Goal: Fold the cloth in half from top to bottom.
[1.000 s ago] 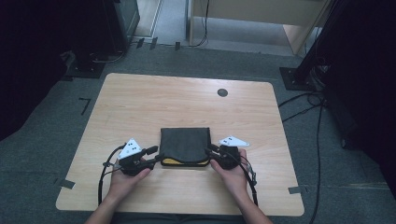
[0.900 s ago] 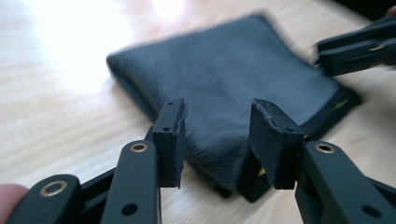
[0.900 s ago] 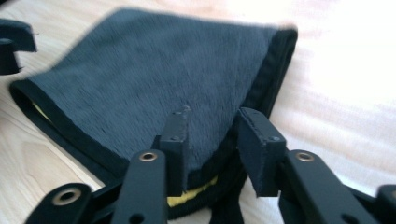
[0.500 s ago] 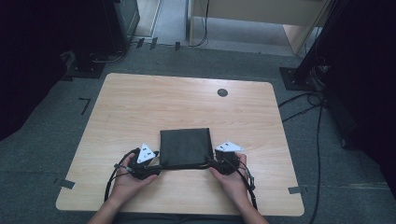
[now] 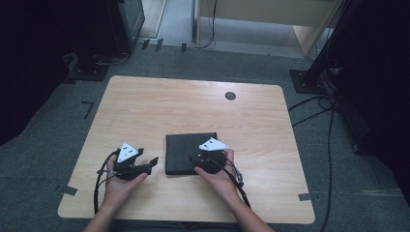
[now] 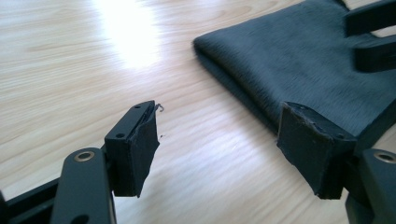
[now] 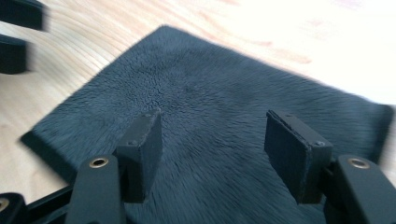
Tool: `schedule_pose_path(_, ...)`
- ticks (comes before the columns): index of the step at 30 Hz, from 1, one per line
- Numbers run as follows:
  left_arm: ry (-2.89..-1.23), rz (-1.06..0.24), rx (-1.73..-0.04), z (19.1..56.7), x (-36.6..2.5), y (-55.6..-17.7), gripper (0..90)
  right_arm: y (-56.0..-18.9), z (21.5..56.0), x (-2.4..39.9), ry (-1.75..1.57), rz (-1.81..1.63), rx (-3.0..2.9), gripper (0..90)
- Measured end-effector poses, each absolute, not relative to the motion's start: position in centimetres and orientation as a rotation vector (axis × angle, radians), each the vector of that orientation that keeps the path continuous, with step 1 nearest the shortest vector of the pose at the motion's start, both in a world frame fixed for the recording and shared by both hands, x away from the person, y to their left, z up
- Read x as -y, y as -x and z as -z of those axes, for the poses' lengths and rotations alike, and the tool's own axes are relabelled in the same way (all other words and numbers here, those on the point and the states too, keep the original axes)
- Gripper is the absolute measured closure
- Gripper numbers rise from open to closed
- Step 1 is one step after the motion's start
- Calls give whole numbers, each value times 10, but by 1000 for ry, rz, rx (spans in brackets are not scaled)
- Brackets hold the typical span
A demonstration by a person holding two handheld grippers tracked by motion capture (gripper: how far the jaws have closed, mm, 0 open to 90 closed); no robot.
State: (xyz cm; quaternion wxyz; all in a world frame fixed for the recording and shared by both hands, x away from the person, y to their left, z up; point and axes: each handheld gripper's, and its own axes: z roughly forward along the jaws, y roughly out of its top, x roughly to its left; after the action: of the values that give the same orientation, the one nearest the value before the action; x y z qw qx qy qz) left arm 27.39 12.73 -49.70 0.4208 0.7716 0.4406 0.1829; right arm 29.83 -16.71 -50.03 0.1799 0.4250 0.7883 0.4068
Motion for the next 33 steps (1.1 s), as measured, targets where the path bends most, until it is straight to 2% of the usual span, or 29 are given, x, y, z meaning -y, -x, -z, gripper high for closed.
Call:
schedule_pose_path(3, -1943, -488, -1127, 500, -143, -268, 282, -303, 515, 158, -1234, -1052, -2223, 335)
schedule_pose_path(7, -1922, -452, -1210, 503, -165, -273, 263, -305, 519, 156, -1225, -1052, -2193, 332)
schedule_pose_path(10, -1906, -476, -1242, 503, -171, -276, 263, -310, 520, 151, -1254, -1038, -2152, 335)
schedule_pose_path(14, -1924, -512, -1262, 505, -175, -276, 263, -327, 520, 145, -1291, -1025, -2126, 334)
schedule_pose_path(21, -1952, -497, -1273, 508, -175, -279, 259, -364, 519, 140, -1351, -997, -2085, 334)
schedule_pose_path(29, -1970, -473, -1302, 511, -176, -281, 250, -384, 519, 143, -1356, -1000, -2074, 330)
schedule_pose_path(31, -1991, -461, -1315, 512, -175, -282, 237, -381, 518, 146, -1352, -1032, -2077, 294)
schedule_pose_path(33, -2002, -464, -1323, 513, -175, -282, 223, -377, 513, 159, -1400, -1136, -2078, 210)
